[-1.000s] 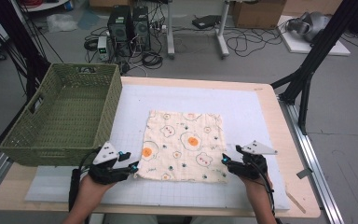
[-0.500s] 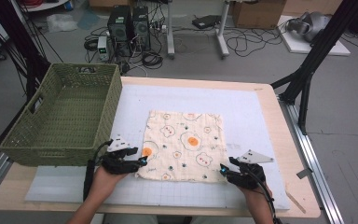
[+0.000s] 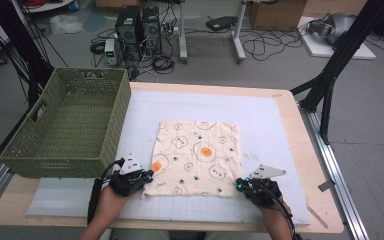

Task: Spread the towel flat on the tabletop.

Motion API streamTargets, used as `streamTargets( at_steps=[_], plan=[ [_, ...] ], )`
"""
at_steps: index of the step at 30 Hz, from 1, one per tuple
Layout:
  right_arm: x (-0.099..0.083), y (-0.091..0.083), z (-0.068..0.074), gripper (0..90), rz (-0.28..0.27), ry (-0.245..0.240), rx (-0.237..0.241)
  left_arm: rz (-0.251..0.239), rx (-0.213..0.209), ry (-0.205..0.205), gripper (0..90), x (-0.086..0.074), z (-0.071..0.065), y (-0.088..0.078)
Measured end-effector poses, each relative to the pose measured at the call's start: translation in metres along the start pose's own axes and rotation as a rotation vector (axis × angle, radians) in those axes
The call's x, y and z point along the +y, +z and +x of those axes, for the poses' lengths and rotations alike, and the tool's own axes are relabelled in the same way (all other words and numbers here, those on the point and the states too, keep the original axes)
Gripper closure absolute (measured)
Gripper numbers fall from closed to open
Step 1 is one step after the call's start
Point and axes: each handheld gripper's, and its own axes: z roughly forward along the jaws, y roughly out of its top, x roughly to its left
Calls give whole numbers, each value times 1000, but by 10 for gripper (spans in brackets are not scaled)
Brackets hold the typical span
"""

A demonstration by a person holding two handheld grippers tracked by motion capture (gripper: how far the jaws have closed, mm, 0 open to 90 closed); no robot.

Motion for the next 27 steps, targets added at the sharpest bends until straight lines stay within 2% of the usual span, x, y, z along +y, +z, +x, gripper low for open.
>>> streamTargets(
  at_steps=[7, 11, 13, 14, 16, 17, 18, 20, 23, 25, 27],
  plan=[
    [-6, -11, 10, 862, 24, -28, 20, 1, -27, 16, 874, -5, -6, -14],
    [-12, -17, 16, 862, 35, -31, 39, -1, -53, 6, 867, -7, -7, -18],
    [-14, -20, 19, 861, 44, -39, 35, 1, -59, 10, 846, -7, -8, -19],
    [-14, -21, 20, 849, 44, -44, 31, -4, -66, 5, 802, -6, -8, -18],
    [-14, -21, 20, 762, 33, -50, 13, -32, -39, -18, 633, -1, -2, -16],
    [-14, -21, 20, 762, 33, -50, 13, -32, -39, -18, 571, -1, -2, -16],
    [-12, -21, 18, 691, 5, -47, -13, -72, -6, -62, 520, 9, 6, -13],
    [-8, -20, 15, 628, -21, -40, -37, -112, -4, -95, 497, 20, 15, -8],
    [-2, -16, 8, 545, -46, -23, -65, -116, 16, -117, 481, 37, 28, 7],
    [0, -13, 3, 535, -52, 3, -69, -125, 25, -132, 476, 41, 33, 12],
    [3, -10, -1, 532, -58, 12, -76, -153, 60, -183, 474, 49, 45, 25]
  ],
)
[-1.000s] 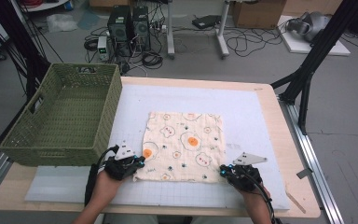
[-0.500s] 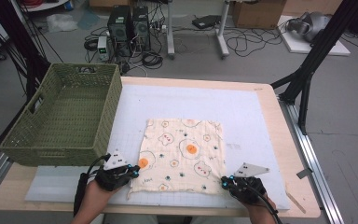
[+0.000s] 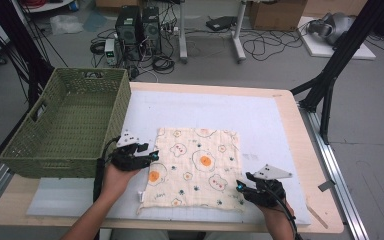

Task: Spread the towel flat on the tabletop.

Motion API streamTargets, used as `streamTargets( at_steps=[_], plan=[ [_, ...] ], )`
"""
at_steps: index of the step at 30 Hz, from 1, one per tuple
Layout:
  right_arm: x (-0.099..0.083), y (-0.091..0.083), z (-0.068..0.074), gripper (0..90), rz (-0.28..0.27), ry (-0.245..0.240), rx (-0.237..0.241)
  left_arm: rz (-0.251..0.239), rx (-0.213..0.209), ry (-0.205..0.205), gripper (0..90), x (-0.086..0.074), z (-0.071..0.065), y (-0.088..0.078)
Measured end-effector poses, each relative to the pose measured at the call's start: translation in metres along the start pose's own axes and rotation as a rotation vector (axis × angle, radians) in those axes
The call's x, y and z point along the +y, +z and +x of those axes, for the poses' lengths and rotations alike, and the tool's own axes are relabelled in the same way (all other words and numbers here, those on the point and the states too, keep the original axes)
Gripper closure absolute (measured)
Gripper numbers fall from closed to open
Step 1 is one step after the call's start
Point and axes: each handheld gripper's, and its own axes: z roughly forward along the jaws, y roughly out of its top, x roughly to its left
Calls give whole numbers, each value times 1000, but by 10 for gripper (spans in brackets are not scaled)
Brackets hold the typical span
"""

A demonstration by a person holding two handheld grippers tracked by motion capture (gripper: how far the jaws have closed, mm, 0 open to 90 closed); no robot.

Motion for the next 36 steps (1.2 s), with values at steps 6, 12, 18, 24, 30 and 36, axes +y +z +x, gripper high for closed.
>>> streamTargets(
  at_steps=[6, 12, 18, 24, 30, 36],
  plan=[
    [7, 9, -8, 496, -13, 21, -19, -41, 38, -58, 486, 12, 16, 20],
    [10, 15, -13, 489, -25, 30, -21, 35, 32, -56, 499, 17, 21, 53],
    [9, 16, -15, 489, -28, 34, -25, 83, 46, -2, 538, 14, 13, 68],
    [9, 16, -17, 485, -36, 39, -29, 130, 85, 120, 859, 15, 3, 70],
    [15, 23, -21, 484, -43, 52, -40, 133, 115, 90, 750, 15, 13, 62],
    [30, 48, -27, 486, -29, 101, -48, 81, 123, 4, 523, 10, 21, 53]
  ],
)
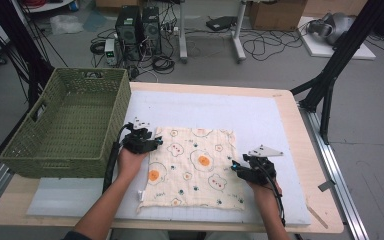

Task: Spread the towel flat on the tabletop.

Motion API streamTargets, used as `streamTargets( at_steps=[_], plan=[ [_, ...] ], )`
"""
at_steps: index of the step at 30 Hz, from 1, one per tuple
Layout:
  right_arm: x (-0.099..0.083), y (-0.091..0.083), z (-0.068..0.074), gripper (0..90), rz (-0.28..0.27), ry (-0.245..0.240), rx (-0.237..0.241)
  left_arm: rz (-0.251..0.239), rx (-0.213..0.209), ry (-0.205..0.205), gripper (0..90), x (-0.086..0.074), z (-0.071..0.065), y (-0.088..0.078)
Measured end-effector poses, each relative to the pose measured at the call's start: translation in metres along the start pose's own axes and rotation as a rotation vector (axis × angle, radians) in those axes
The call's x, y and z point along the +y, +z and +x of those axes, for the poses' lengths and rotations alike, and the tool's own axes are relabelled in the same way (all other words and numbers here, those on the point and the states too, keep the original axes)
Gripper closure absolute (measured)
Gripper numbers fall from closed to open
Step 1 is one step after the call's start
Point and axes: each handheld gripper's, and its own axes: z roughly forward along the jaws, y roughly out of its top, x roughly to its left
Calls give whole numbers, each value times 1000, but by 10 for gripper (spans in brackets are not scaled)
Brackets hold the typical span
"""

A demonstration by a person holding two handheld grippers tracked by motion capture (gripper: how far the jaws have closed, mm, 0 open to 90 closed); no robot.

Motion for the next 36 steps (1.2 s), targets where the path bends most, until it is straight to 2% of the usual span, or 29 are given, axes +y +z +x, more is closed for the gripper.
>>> streamTargets(
  at_steps=[2, 3, 4, 5, 6, 7, 8, 9, 10, 12, 14, 15, 16, 17, 18, 19, 20, 21, 22, 23, 24, 26, 27, 28, 34, 35, 36],
  plan=[
    [2, 9, -3, 521, 10, 36, 21, 1, -13, 1, 518, -1, 1, -1],
    [2, 9, -3, 521, 10, 36, 21, 1, -13, 1, 515, -1, 1, -1],
    [3, 17, -4, 615, 35, 42, 15, -1, -15, 1, 516, -1, 2, -2],
    [3, 17, -4, 615, 35, 42, 15, -8, -23, -1, 518, -1, 2, -2],
    [4, 16, -6, 783, 32, 19, 3, -3, -30, 15, 529, -2, 0, -2],
    [4, 15, -7, 836, 36, 12, 2, 5, -33, 21, 553, -2, 0, -1],
    [4, 14, -8, 855, 45, -11, -23, 14, -29, 26, 558, -3, -1, 1],
    [4, 13, -7, 859, 57, -14, -44, 21, -21, 34, 554, -3, -2, 1],
    [4, 13, -7, 859, 57, -14, -44, 21, -21, 34, 547, -3, -2, 1],
    [4, 10, -7, 764, 58, -23, -72, 14, -14, 38, 531, -2, -3, 1],
    [3, 7, -6, 663, 39, -45, -69, 4, -19, 29, 499, -2, -3, -1],
    [3, 7, -6, 663, 39, -45, -69, -8, -29, 24, 499, -1, -2, -2],
    [2, 2, -7, 542, 9, -58, -65, -27, -46, 12, 430, -1, -2, -5],
    [2, 2, -7, 542, 9, -58, -65, -59, -64, -4, 430, 0, -1, -8],
    [1, -5, -9, 446, -30, -51, -37, -102, -100, -29, 338, 1, 0, -14],
    [1, -8, -10, 410, -45, -61, -32, -102, -100, -29, 290, 1, 0, -14],
    [1, -8, -10, 410, -45, -61, -32, -121, -109, -31, 290, 1, -1, -17],
    [1, -14, -11, 350, -62, -70, -26, -157, -133, -40, 186, 1, -2, -23],
    [1, -14, -11, 350, -62, -70, -26, -157, -133, -40, 181, 1, -2, -23],
    [0, -21, -13, 277, -85, -74, -19, -176, -153, -38, 181, 1, -2, -27],
    [0, -21, -13, 277, -85, -74, -19, -189, -158, -35, 181, 1, -3, -30],
    [-1, -30, -16, 204, -115, -80, -15, -213, -179, -27, 181, 1, -4, -37],
    [-1, -30, -16, 204, -115, -80, -15, -222, -191, -20, 181, 0, -5, -40],
    [-3, -36, -20, 173, -130, -86, -7, -234, -205, -3, 181, -1, -6, -44],
    [-6, -46, -22, 131, -157, -96, 3, -270, -236, 34, 198, -7, -11, -62],
    [-5, -50, -20, 123, -171, -120, -25, -275, -243, 40, 198, -8, -11, -65],
    [-4, -52, -19, 121, -178, -116, -27, -282, -251, 44, 198, -10, -10, -70]
  ],
)
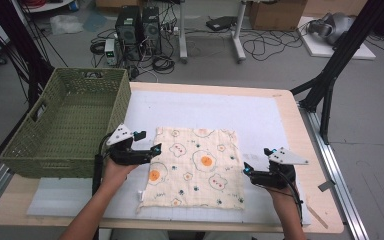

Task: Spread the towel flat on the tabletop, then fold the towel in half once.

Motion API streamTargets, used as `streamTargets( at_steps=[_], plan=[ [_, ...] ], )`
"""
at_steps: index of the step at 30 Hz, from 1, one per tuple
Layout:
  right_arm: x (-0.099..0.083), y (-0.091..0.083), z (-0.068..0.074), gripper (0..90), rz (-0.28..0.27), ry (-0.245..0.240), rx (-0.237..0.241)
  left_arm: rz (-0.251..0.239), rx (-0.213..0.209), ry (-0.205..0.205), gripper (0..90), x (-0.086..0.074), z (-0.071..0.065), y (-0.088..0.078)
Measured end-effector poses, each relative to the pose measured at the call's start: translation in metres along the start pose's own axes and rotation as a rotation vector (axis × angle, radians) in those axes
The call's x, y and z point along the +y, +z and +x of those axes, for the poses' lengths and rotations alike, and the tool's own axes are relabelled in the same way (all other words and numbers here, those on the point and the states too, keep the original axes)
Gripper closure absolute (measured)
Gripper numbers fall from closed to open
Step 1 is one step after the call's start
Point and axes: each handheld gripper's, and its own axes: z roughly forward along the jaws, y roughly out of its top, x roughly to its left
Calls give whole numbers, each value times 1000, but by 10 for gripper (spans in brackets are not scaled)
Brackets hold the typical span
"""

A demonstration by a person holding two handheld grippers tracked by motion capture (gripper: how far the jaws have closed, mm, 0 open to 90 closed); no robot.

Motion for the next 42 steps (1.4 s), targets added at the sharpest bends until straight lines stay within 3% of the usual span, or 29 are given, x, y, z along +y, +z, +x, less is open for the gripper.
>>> streamTargets(
  at_steps=[18, 27, 34, 42],
  plan=[
    [2, 2, 1, 110, 4, 35, -8, -8, 2, -14, 195, -9, -2, -12],
    [1, 1, -1, 111, 2, 36, -11, 17, 2, -15, 190, -10, -4, -9],
    [0, 2, -1, 111, 4, 37, -14, 9, 4, -31, 190, -11, -1, -9],
    [-2, 2, -3, 111, 16, 41, -7, 18, 37, -50, 199, -8, 7, -3]
  ],
)
